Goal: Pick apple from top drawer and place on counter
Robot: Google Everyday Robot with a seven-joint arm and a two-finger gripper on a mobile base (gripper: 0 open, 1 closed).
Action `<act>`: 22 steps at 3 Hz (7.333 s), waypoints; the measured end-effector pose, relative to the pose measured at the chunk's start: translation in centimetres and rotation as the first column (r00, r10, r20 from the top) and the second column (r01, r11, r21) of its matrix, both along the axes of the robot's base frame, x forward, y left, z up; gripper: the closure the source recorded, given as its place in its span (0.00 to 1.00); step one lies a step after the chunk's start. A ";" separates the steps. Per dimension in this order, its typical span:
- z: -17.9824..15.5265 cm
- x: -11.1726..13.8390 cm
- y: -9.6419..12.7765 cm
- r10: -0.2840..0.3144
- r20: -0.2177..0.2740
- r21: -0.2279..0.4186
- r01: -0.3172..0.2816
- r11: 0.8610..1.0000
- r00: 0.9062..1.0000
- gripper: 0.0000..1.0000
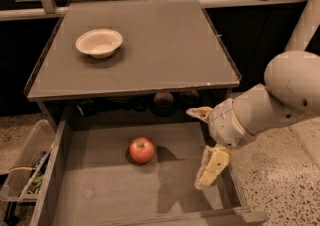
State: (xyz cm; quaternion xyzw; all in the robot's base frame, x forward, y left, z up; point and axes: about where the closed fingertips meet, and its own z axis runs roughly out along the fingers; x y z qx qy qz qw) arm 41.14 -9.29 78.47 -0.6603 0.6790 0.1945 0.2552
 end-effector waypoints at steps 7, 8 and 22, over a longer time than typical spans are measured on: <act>-9.8 7.3 7.1 0.021 0.095 0.150 -0.035 0.988 0.995 0.00; -11.5 8.6 8.6 0.011 0.082 0.163 -0.024 0.986 0.997 0.00; 9.0 11.4 0.2 -0.015 0.320 0.025 0.007 1.000 0.947 1.00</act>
Offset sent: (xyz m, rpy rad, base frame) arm 0.0036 0.0126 -0.0255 0.0574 0.0191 -0.0026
